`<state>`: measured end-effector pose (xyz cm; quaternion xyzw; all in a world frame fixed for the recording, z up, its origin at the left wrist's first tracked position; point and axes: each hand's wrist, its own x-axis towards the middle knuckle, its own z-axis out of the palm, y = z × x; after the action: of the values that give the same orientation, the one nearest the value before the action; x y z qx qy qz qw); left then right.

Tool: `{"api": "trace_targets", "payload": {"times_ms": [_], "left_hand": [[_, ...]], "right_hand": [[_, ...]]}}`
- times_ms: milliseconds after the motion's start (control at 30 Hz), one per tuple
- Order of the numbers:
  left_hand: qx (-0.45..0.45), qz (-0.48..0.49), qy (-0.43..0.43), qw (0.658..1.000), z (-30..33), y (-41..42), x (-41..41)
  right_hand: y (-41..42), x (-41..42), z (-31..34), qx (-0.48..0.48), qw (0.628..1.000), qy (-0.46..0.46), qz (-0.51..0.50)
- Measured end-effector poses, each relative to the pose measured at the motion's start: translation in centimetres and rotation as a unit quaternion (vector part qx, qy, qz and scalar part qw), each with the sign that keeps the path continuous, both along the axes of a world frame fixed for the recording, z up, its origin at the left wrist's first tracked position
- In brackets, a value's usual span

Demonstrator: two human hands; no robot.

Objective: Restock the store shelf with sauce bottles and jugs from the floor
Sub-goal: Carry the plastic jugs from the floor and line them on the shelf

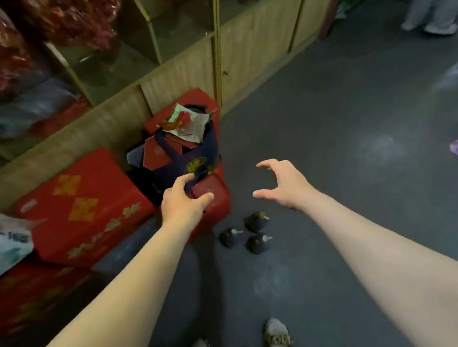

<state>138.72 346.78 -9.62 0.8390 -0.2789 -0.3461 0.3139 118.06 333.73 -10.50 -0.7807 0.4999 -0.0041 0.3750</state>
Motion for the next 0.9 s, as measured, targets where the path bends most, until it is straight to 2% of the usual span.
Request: {"api": "trace_targets", "payload": {"times_ms": [367, 500, 733, 900], "left_hand": [[0.065, -0.015, 0.106, 0.992, -19.7, -3.3, -9.0], [0.079, -0.038, 0.118, 0.989, -29.1, -3.6, -10.1], [0.101, -0.085, 0.185, 0.974, -46.3, -3.9, -11.4], [0.059, -0.143, 0.232, 0.96, -58.6, -5.6, -11.5]], "right_hand": [[-1.4, -8.3, -20.3, 0.103, 0.991, 0.059, -0.056], [-0.8, -9.9, -29.8, 0.119, 0.986, 0.07, -0.091], [0.2, -12.1, -47.2, 0.149, 0.979, 0.076, -0.12], [-0.3, -12.9, -59.5, 0.162, 0.979, 0.058, -0.104]]}}
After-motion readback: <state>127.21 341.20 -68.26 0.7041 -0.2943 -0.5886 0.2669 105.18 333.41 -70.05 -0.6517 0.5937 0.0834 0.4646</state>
